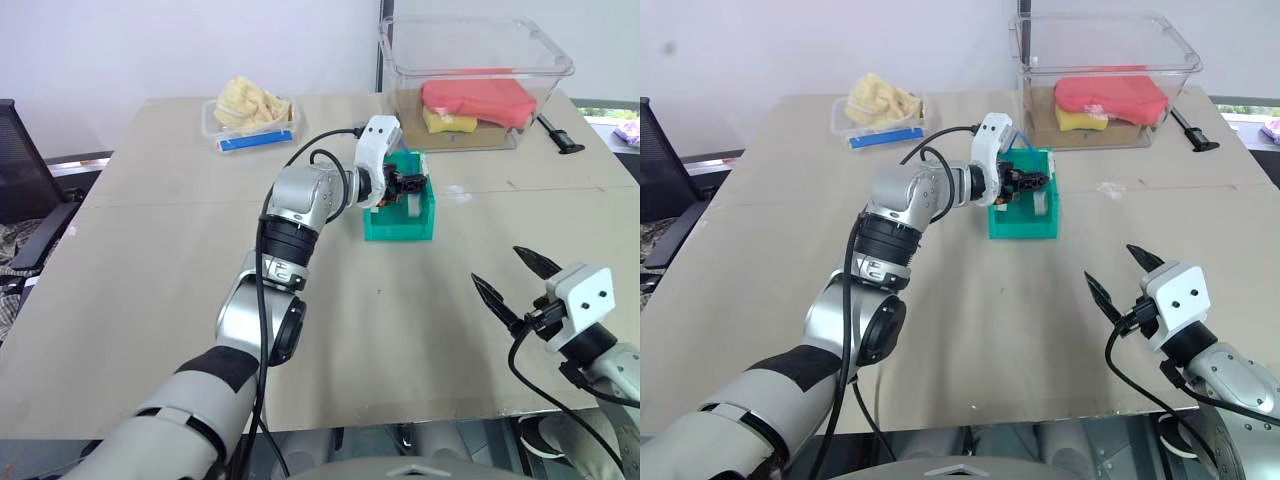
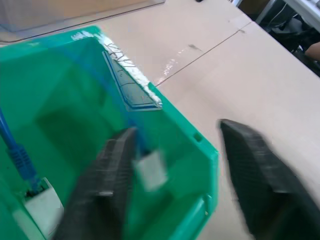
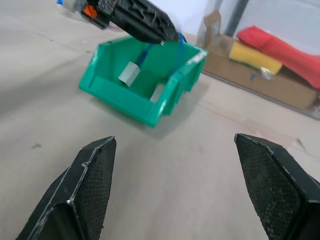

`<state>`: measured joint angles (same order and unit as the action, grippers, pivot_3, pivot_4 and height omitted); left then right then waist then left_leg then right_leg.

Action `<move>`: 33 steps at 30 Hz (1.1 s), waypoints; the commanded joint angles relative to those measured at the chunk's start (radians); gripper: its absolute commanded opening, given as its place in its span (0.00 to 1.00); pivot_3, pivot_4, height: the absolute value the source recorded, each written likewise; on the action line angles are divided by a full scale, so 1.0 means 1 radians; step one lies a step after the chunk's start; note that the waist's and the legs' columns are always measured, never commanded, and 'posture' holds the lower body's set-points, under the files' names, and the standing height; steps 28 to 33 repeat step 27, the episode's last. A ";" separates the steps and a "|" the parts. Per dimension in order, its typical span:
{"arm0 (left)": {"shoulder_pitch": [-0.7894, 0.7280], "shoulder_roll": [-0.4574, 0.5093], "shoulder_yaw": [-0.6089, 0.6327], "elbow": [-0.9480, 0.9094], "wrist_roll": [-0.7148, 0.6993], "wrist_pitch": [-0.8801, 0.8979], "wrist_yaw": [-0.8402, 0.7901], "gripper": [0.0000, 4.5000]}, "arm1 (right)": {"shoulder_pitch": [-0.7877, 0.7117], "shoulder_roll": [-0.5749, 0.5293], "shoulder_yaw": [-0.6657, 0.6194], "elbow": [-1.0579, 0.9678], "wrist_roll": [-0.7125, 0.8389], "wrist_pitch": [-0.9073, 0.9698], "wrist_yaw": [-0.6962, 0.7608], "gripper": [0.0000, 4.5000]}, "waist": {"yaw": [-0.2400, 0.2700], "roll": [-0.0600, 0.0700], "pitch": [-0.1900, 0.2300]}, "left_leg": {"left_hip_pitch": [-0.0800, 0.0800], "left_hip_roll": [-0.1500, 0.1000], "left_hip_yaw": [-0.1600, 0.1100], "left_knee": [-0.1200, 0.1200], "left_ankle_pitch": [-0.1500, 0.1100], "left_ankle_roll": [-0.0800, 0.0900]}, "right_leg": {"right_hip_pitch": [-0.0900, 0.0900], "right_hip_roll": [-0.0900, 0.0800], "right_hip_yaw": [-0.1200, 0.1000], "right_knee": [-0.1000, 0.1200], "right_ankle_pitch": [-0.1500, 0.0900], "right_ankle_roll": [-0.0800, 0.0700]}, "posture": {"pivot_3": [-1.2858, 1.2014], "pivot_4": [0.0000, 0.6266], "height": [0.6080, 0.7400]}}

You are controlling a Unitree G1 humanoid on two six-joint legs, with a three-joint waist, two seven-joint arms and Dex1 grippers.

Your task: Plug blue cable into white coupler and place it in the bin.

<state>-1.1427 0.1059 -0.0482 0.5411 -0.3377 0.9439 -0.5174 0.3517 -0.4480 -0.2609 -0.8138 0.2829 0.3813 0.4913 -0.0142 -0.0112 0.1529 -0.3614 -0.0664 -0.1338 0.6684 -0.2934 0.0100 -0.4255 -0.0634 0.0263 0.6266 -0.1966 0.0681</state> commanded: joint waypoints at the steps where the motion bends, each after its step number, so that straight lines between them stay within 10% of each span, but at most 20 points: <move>1: 0.021 0.064 0.011 -0.141 -0.030 0.056 -0.051 0.88 | 0.009 0.003 -0.014 -0.049 0.002 -0.034 -0.012 0.82 | -0.001 0.000 0.000 | 0.000 0.000 0.000 0.000 0.000 0.000 | 0.000 0.000 0.000 0.000 0.000 0.000 | 0.52 0.24 1.00; 14: 0.724 0.378 0.106 -0.831 -0.127 -0.334 -0.365 0.88 | -0.014 -0.093 -0.110 0.074 0.119 -0.056 0.121 0.82 | 0.018 0.003 0.001 | 0.001 0.002 0.005 -0.001 0.000 0.000 | -0.002 0.000 0.007 0.001 0.000 -0.001 | 0.52 0.24 1.00; 24: 1.186 0.560 0.260 -0.858 -0.126 -0.566 -0.509 0.88 | 0.113 -0.188 -0.222 0.177 0.150 -0.113 0.286 0.82 | 0.029 0.003 0.002 | 0.002 0.003 0.006 -0.001 -0.003 0.005 | 0.000 0.000 0.006 -0.001 0.000 -0.001 | 0.52 0.24 1.00; 33: 1.235 0.572 0.267 -0.836 -0.113 -0.612 -0.518 0.88 | 0.142 -0.199 -0.245 0.197 0.151 -0.126 0.318 0.82 | 0.030 0.004 0.002 | 0.002 0.002 0.006 0.000 -0.004 0.006 | 0.002 -0.001 0.005 -0.001 -0.001 -0.002 | 0.52 0.24 1.00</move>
